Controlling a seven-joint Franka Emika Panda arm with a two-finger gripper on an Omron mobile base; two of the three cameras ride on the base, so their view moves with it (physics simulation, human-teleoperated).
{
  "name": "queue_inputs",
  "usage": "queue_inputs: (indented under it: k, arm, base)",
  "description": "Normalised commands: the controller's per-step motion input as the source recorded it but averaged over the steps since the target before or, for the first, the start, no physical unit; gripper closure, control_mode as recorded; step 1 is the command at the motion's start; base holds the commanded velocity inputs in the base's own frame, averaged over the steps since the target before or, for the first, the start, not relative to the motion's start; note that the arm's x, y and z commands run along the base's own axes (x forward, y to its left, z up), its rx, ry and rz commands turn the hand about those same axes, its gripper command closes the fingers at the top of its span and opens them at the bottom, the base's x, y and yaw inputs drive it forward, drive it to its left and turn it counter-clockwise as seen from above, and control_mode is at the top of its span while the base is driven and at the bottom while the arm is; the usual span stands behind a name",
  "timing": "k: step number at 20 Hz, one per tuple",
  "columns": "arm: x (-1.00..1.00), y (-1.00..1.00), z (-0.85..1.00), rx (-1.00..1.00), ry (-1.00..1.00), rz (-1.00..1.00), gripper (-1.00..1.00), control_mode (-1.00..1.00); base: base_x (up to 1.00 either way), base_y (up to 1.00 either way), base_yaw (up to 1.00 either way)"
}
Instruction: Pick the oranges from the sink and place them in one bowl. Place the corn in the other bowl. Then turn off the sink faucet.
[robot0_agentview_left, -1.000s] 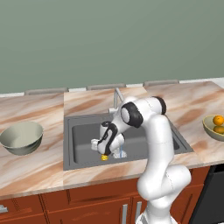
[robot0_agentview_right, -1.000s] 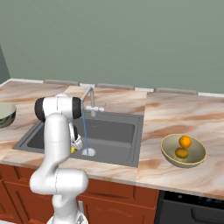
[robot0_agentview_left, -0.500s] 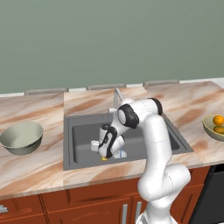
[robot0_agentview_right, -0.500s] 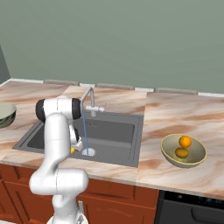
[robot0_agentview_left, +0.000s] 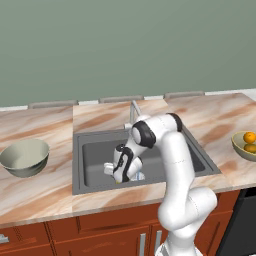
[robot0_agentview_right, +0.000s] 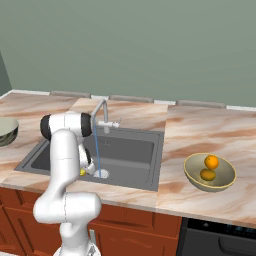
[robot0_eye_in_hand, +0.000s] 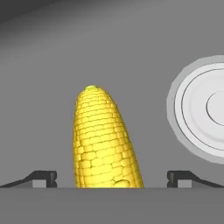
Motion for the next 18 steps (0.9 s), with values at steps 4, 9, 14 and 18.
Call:
queue_inputs:
  k: [4, 9, 14, 18]
  arm:
    - [0.01, 0.0, -0.18, 0.0, -0.04, 0.0, -1.0, -1.0]
    - [0.03, 0.0, -0.21, 0.0, -0.03, 0.0, 1.0, -1.0]
    - [0.28, 0.01, 0.01, 0.0, 0.0, -0.02, 1.0, -1.0]
    - [0.23, 0.0, 0.47, 0.0, 0.0, -0.02, 1.0, -1.0]
  base:
    - [0.0, 0.0, 0.0]
    - [0.0, 0.0, 0.0]
    - [0.0, 0.0, 0.0]
    - [0.0, 0.0, 0.0]
